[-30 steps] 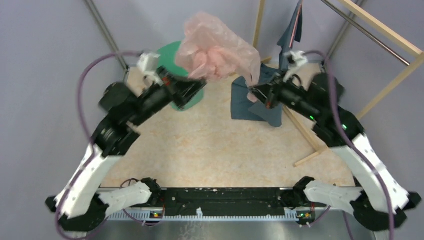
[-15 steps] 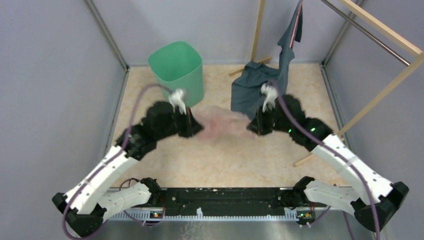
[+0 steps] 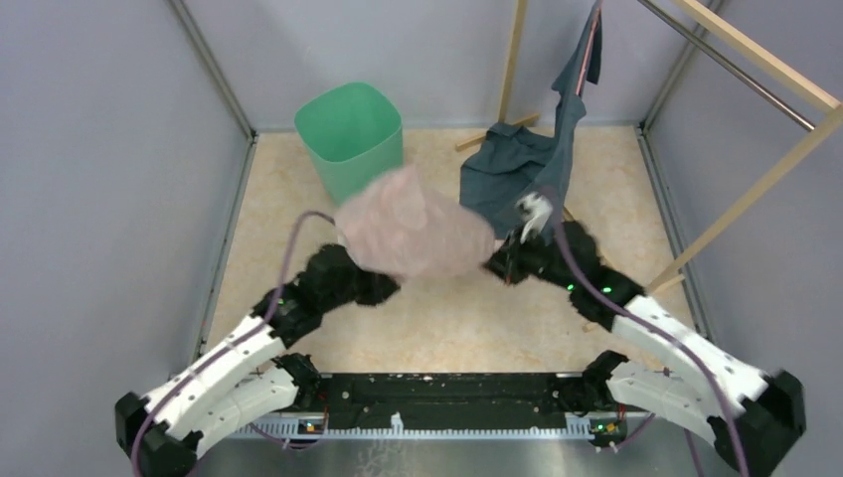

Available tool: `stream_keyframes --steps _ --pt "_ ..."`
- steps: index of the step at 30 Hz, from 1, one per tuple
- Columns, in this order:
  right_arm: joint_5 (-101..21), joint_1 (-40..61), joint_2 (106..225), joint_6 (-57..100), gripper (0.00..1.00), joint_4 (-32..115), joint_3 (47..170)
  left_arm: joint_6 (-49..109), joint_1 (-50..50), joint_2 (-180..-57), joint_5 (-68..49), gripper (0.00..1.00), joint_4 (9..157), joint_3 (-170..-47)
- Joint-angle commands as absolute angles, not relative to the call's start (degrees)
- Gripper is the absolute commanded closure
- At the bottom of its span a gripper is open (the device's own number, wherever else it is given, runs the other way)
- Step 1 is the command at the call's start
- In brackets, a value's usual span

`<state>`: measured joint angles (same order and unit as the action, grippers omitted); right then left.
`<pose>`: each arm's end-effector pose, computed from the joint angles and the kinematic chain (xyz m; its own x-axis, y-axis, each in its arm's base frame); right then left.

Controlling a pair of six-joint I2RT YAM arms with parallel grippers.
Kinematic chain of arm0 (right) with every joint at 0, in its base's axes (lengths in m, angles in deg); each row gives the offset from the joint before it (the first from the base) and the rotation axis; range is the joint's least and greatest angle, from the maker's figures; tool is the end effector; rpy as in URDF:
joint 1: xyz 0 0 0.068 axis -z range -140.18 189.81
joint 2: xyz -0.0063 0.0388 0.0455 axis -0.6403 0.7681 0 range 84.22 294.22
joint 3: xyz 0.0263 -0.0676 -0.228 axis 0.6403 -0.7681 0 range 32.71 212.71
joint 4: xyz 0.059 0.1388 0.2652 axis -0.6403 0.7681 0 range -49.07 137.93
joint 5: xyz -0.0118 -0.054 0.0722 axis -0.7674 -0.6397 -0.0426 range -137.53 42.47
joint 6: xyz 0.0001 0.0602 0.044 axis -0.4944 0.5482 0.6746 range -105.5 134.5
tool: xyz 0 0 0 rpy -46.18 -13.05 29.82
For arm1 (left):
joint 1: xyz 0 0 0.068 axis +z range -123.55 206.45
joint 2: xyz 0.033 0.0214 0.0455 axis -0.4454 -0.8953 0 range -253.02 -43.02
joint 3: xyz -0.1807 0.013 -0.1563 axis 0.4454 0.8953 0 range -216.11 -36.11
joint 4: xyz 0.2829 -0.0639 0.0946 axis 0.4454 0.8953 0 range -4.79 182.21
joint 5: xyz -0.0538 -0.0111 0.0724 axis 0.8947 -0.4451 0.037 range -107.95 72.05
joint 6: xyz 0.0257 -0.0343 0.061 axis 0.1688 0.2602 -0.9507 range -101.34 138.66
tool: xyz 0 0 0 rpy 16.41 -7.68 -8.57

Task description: Put the trash bags into the trash bin

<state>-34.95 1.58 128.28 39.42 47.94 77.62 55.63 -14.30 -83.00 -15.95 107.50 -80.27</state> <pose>0.2114 0.1839 0.3228 -0.4026 0.2063 -0.8918 -0.6666 0.6016 0.4401 0.1956 -0.1715 0.2994 -0.5955 -0.2803 -0.7528 0.3996 0.7096 -0.5804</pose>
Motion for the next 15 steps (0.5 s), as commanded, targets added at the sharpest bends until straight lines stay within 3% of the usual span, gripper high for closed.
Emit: stream_keyframes --steps 1,3,7,10,12,15 --pt "-30.2 1.3 132.1 45.7 1.00 51.5 66.7 60.3 -14.3 -81.4 -8.9 1.00 108.7 -71.0" --pt "-32.8 1.3 130.9 43.0 1.00 55.7 74.9 57.0 -14.2 -81.6 -9.2 1.00 106.9 -77.9" --pt "-35.8 1.3 138.2 34.9 1.00 70.5 106.9 49.7 -14.2 -94.1 -12.8 1.00 115.7 -110.5" --pt "-33.9 1.3 138.3 33.9 1.00 69.7 117.5 48.0 -14.2 -100.1 -7.0 1.00 116.7 -126.4" --pt "-34.4 1.3 135.8 33.9 1.00 67.3 116.7 48.1 -14.2 -99.0 -6.5 1.00 113.4 -125.1" --pt "-38.1 1.3 132.4 34.8 1.00 64.3 105.5 49.4 -14.2 -92.9 -16.5 1.00 111.7 -110.3"
